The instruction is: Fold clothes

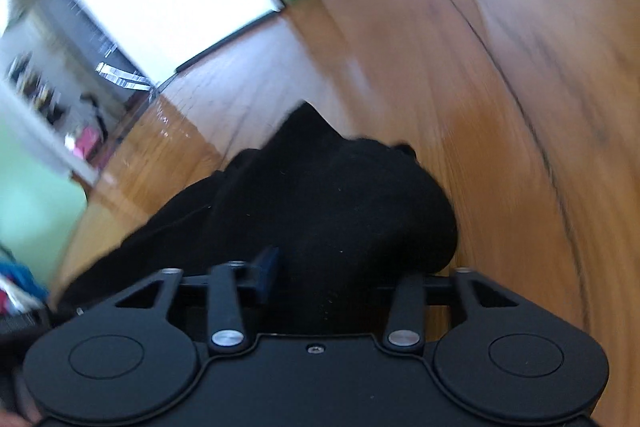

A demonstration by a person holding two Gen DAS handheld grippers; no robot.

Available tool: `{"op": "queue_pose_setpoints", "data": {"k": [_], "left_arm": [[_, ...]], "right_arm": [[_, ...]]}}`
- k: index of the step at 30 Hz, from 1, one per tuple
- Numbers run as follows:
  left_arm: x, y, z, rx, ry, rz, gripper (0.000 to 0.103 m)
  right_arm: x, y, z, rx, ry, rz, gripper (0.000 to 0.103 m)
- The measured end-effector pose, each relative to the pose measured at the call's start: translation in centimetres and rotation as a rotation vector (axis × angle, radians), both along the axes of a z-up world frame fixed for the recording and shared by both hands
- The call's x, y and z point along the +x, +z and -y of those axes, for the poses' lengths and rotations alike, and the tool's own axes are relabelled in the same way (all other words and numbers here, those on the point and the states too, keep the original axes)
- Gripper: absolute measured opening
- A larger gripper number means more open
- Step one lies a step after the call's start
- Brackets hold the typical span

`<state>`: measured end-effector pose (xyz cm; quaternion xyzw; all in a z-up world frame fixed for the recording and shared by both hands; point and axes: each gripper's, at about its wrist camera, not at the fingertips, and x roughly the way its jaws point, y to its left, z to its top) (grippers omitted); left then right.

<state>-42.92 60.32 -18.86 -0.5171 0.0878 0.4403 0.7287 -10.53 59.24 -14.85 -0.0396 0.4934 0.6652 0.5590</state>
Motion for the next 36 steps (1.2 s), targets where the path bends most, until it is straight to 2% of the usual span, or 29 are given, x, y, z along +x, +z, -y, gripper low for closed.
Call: {"op": "queue_pose_setpoints", "data": {"k": [2, 3, 5, 6, 8, 10, 11, 13, 17, 23, 26, 29, 32, 36], "left_arm": [[0.3, -0.9, -0.7, -0.046, 0.005, 0.044, 0.031], [0.4, -1.5, -1.1, -0.071, 0.01, 0.076, 0.041], [0.7, -2.7, -1.9, -0.122, 0.019, 0.139, 0.043], [1.1, -3.0, -2.2, -0.116, 0.011, 0.125, 0.038], [2.1, -2.2, -2.5, -0.066, -0.013, 0.054, 0.033], [3.0, -1.2, -2.1, -0.012, -0.039, 0.004, 0.027], [3.1, -0.9, -1.9, -0.008, -0.043, -0.004, 0.026], [3.3, -0.3, -1.5, -0.002, -0.051, -0.019, 0.021], [2.2, 1.7, -0.6, 0.033, -0.034, 0.021, 0.019], [1.0, 4.9, 0.9, 0.068, -0.033, 0.038, 0.019], [2.0, 6.6, 2.2, 0.063, -0.066, -0.032, 0.019], [3.2, 7.4, 2.7, 0.067, -0.108, -0.03, 0.019], [4.0, 7.5, 2.2, 0.071, -0.14, 0.022, 0.019], [5.2, 7.5, 1.8, 0.079, -0.182, 0.085, 0.019]], "right_arm": [[0.5, -0.9, 0.3, -0.012, 0.009, -0.11, 0.069], [0.6, -1.1, 0.2, -0.011, 0.023, -0.136, 0.069], [0.4, -1.4, 0.1, 0.008, 0.03, -0.125, 0.053], [0.3, -1.5, 0.4, 0.025, 0.01, -0.106, 0.032], [0.3, -1.4, 1.1, 0.073, -0.02, -0.049, 0.025], [-1.3, 0.0, 1.1, 0.129, -0.006, 0.106, 0.024], [-2.3, 0.8, 0.9, 0.156, 0.007, 0.19, 0.024], [-3.6, 1.8, 1.3, 0.198, 0.011, 0.262, 0.024], [-5.1, 3.7, 2.9, 0.244, -0.007, 0.272, 0.023], [-6.8, 8.8, 7.8, 0.293, -0.002, 0.355, 0.022], [-6.7, 10.6, 9.0, 0.292, -0.011, 0.377, 0.022], [-6.9, 12.0, 10.3, 0.283, -0.023, 0.424, 0.022], [-7.3, 13.3, 11.8, 0.266, -0.033, 0.524, 0.021], [-6.6, 14.8, 13.8, 0.231, -0.081, 0.574, 0.021]]}}
